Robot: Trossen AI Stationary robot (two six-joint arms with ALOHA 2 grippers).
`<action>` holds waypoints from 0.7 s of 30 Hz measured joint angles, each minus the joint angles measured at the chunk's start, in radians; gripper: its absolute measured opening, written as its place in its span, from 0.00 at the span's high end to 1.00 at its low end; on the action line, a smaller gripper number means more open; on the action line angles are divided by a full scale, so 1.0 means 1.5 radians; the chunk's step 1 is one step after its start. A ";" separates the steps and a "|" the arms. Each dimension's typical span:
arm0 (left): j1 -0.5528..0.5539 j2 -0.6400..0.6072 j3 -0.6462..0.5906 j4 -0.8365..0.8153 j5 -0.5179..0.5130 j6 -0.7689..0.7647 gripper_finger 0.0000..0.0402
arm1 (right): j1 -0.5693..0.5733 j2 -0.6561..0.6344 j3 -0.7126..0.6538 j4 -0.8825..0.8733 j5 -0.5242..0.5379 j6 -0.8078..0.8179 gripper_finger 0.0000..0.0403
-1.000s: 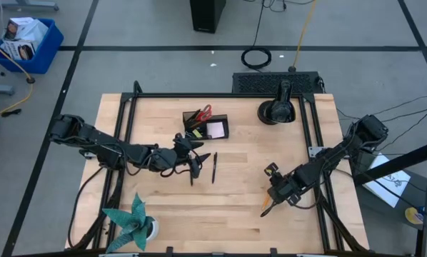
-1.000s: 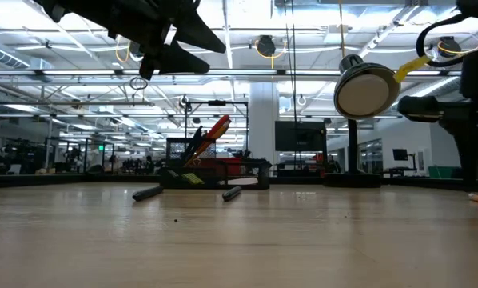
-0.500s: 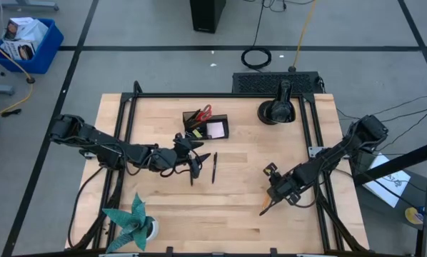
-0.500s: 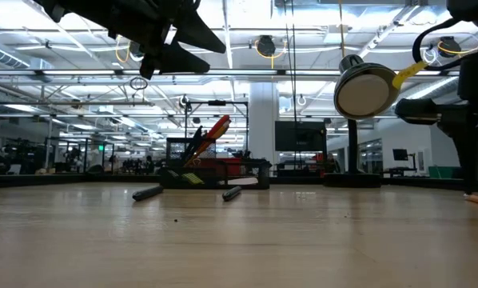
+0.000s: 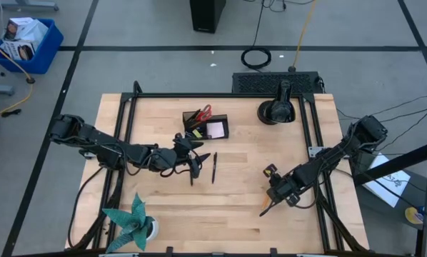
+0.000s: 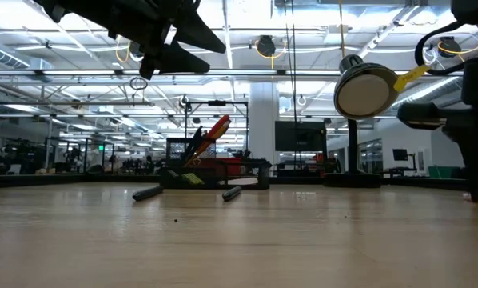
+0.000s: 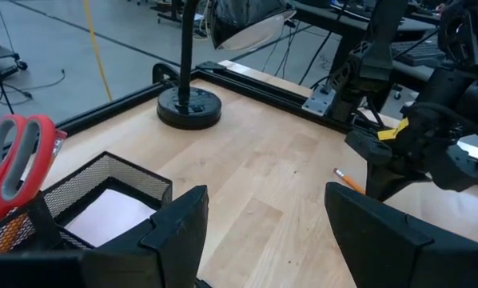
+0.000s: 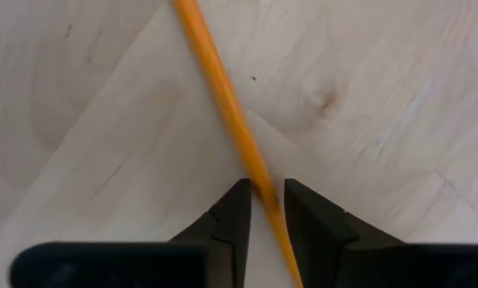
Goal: Pick and place office supplies into organizer
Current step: Put the orange pencil into the black desk organizer
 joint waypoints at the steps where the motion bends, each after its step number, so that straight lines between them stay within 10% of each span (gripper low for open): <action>1: 0.000 0.000 0.000 0.000 0.000 -0.002 0.36 | 0.000 0.000 0.000 0.002 0.000 0.007 0.83; 21: 0.000 0.000 0.000 0.000 -0.001 -0.015 0.36 | -0.013 0.004 0.001 0.079 0.039 0.050 0.98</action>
